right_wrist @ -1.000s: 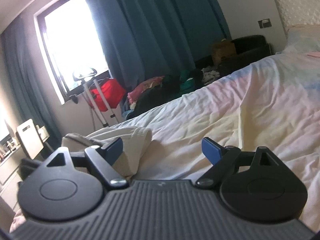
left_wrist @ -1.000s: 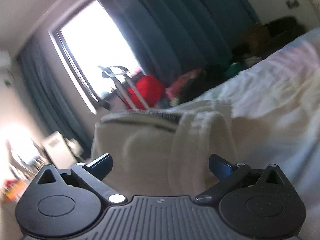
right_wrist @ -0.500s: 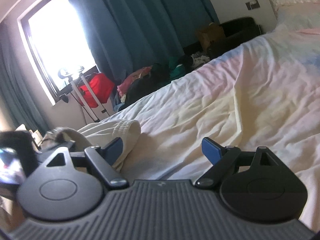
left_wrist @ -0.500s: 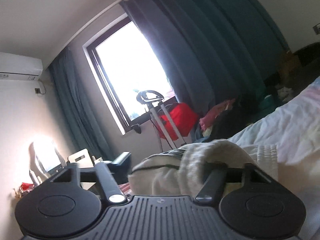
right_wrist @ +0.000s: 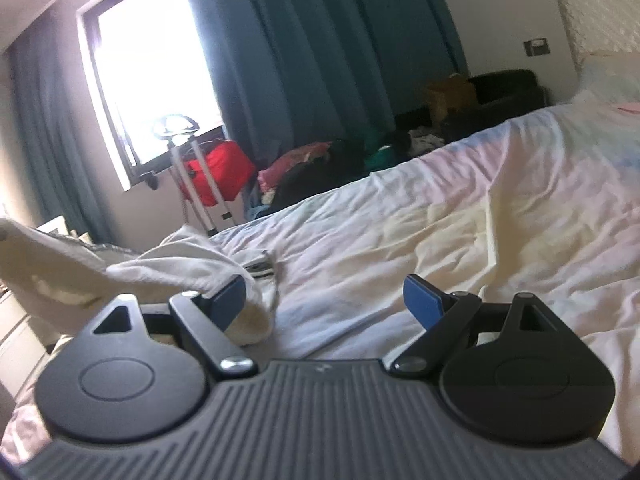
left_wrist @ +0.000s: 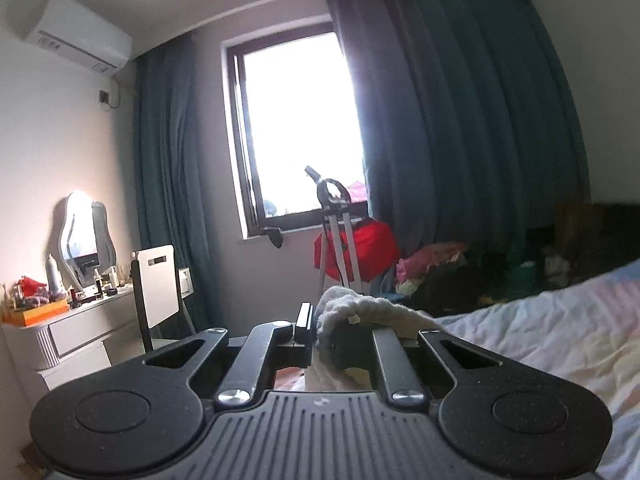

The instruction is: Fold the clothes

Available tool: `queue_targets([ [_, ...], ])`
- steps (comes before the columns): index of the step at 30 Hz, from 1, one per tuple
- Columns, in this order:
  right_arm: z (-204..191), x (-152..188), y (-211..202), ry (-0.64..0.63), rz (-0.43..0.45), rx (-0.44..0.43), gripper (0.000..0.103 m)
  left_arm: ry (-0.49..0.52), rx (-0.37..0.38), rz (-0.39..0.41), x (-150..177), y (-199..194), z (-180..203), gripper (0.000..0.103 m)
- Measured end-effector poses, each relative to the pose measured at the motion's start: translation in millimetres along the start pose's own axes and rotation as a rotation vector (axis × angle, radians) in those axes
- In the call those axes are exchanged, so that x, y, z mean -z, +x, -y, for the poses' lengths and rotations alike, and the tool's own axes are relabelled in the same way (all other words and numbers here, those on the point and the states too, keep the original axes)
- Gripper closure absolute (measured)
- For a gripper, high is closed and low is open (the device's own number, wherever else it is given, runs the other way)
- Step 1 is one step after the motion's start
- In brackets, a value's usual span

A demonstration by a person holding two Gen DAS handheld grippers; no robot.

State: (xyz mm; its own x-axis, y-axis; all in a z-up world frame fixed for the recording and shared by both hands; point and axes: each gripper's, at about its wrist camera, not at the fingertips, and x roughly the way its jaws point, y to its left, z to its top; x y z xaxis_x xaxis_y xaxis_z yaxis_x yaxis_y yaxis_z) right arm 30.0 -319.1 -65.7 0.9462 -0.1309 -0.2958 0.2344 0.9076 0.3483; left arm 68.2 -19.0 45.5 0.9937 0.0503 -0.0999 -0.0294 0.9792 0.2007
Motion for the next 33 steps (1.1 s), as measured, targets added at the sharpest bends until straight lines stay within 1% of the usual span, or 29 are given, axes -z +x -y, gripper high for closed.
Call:
queue_targets([
  [3,-11.0,4.4,-10.8,-0.029,-0.006,-0.025,0.016,-0.034,0.006,-0.006,10.1,-22.0,-30.0,0.093],
  [5,-18.6,10.3,-13.4,-0.051,-0.028,-0.042,0.016,-0.057,0.010,-0.009,16.8,-36.7,-50.0,0.093],
  [9,-34.4,26.4,-9.2,-0.090,-0.116,-0.099,0.016,-0.102,0.018,-0.017,30.3,-66.1,-90.1,0.093],
  [12,-47.7,39.3,-1.4,-0.120,-0.208,-0.169,0.016,-0.165,0.028,-0.091,44.7,-56.4,-105.0,0.092],
  [14,-58.2,48.7,4.8,-0.137,-0.285,-0.243,0.016,-0.214,0.031,-0.132,52.9,-55.3,-118.0,0.092],
  [16,-71.1,58.5,8.5,-0.168,-0.329,-0.295,0.016,-0.255,0.024,-0.181,62.7,-47.2,-130.3,0.092],
  [18,-85.9,69.2,13.4,-0.221,-0.363,-0.323,0.016,-0.288,0.021,-0.235,71.9,-37.2,-141.5,0.092],
  [19,-93.2,74.6,15.9,-0.248,-0.380,-0.337,0.016,-0.276,0.016,-0.250,76.5,-26.8,-145.2,0.092],
  [20,-98.0,79.9,20.9,-0.271,-0.398,-0.330,0.016,-0.263,0.011,-0.265,81.0,-16.3,-148.8,0.092],
  [22,-106.3,90.5,32.0,-0.315,-0.436,-0.304,0.016,-0.246,0.011,-0.280,86.7,-10.6,-153.5,0.092],
  [23,-108.0,94.6,36.5,-0.319,-0.449,-0.306,0.016,-0.250,0.012,-0.287,89.0,-6.4,-154.3,0.092],
  [26,-112.8,98.9,46.3,-0.343,-0.449,-0.302,0.016,-0.241,0.010,-0.293,90.5,2.0,-153.7,0.092],
  [27,-113.5,98.8,46.9,-0.345,-0.441,-0.308,0.018,-0.239,0.009,-0.295,91.0,4.8,-153.4,0.092],
  [28,-114.0,98.5,47.0,-0.346,-0.433,-0.315,0.025,-0.225,0.012,-0.290,91.1,6.5,-151.0,0.092],
  [30,-114.9,97.8,47.1,-0.347,-0.416,-0.329,0.027,-0.196,0.013,-0.279,90.8,14.5,-145.3,0.092],
  [31,-115.4,97.4,47.1,-0.347,-0.407,-0.337,0.031,-0.202,0.011,-0.286,90.5,17.3,-144.5,0.092],
  [32,-115.9,97.1,47.1,-0.348,-0.399,-0.344,0.033,-0.209,0.008,-0.293,90.1,20.2,-143.8,0.092],
  [33,-119.0,97.7,42.9,-0.376,-0.386,-0.353,0.035,-0.216,0.006,-0.300,89.7,23.0,-143.0,0.092],
])
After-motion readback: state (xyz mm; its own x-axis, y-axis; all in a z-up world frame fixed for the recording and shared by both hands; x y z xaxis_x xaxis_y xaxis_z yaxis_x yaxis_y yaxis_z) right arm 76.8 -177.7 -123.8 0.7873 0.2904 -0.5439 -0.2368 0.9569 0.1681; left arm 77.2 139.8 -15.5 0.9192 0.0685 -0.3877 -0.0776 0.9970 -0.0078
